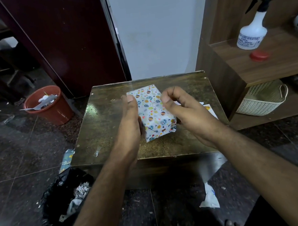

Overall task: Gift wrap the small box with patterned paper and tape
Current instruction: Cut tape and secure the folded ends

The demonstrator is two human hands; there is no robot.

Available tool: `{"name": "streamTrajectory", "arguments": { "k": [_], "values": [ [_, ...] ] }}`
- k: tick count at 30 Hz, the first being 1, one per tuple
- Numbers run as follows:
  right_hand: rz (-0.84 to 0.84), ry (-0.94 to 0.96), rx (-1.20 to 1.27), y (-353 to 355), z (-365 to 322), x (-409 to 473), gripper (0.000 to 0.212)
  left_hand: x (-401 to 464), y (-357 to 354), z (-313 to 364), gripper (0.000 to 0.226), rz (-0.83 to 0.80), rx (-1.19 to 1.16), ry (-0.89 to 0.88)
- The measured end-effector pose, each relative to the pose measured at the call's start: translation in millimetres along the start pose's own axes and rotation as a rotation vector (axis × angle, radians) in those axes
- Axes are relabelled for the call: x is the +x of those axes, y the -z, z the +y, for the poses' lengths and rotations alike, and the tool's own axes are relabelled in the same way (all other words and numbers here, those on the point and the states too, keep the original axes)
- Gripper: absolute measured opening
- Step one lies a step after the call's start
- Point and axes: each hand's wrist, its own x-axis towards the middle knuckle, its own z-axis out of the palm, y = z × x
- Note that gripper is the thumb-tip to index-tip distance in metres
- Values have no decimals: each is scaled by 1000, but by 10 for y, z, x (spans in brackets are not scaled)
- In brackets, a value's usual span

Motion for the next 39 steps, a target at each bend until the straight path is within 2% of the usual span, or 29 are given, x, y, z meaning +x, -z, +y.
{"name": "streamTrajectory", "arguments": {
  "k": [1, 2, 5, 6, 11, 15, 20, 34, 39],
  "values": [
    [12, 24, -15, 7, 4, 9, 8, -3, -5, -12, 52, 7, 19, -7],
    [21, 36, -24, 14, 13, 14, 10, -1, 11, -26, 52, 17, 30, -10],
    [22, 30, 13, 42, 52, 21, 24, 27, 69, -51, 35, 25, 90, -18],
    [21, 34, 18, 51, 71, 24, 29, 26, 79, -45, 36, 8, 119, -39],
    [87, 166, -96, 75, 148, 106, 52, 18, 97, -54, 64, -15, 263, -132],
    [63, 201, -260, 43, 204, 129, 65, 84, 181, -92, 82, 48, 317, -116],
    [40, 246, -528, -54, 219, 87, 66, 86, 210, -86, 76, 91, 390, -130],
    [40, 217, -667, 100, 213, 56, 74, 14, 97, -39, 80, 77, 332, -232],
    [46, 221, -715, 186, 229, 2, 74, 13, 107, -64, 85, 169, 423, -265]
  ]
}}
